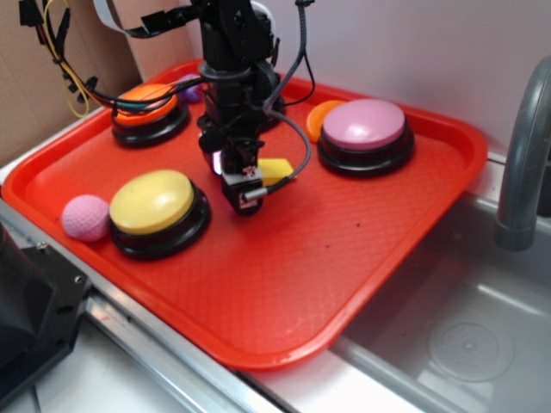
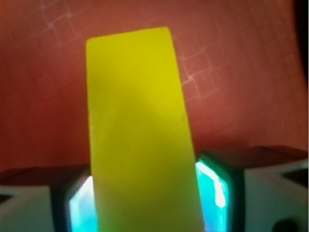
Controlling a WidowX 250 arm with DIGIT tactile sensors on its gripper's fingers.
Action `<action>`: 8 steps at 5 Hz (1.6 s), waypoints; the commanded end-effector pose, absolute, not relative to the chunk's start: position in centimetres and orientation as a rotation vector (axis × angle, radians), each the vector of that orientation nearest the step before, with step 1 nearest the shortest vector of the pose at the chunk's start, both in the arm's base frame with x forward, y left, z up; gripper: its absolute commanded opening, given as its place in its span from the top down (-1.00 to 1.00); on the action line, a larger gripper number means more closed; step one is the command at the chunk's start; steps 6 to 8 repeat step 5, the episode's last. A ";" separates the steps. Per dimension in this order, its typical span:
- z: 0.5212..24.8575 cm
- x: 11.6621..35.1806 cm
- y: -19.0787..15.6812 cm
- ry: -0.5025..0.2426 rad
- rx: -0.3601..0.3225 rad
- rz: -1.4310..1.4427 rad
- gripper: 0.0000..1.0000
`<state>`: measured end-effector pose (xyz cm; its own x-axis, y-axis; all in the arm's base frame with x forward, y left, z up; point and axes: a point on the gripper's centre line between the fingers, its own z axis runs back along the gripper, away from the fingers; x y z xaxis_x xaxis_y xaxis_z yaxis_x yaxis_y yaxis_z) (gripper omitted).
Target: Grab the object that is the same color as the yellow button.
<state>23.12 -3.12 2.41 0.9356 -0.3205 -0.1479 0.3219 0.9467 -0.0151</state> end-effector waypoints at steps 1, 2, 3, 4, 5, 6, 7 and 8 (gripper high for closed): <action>10.0 23.6 -3.9 0.042 0.022 -0.301 1.00; 13.6 22.7 -3.7 -0.040 0.016 -0.255 1.00; 16.8 21.8 -3.3 -0.103 0.043 -0.215 1.00; 18.7 20.9 -2.7 -0.145 0.041 -0.166 1.00; 19.0 20.8 -2.3 -0.109 0.040 -0.167 1.00; 19.0 20.8 -2.3 -0.109 0.040 -0.167 1.00; 19.0 20.8 -2.3 -0.109 0.040 -0.167 1.00; 19.0 20.8 -2.3 -0.109 0.040 -0.167 1.00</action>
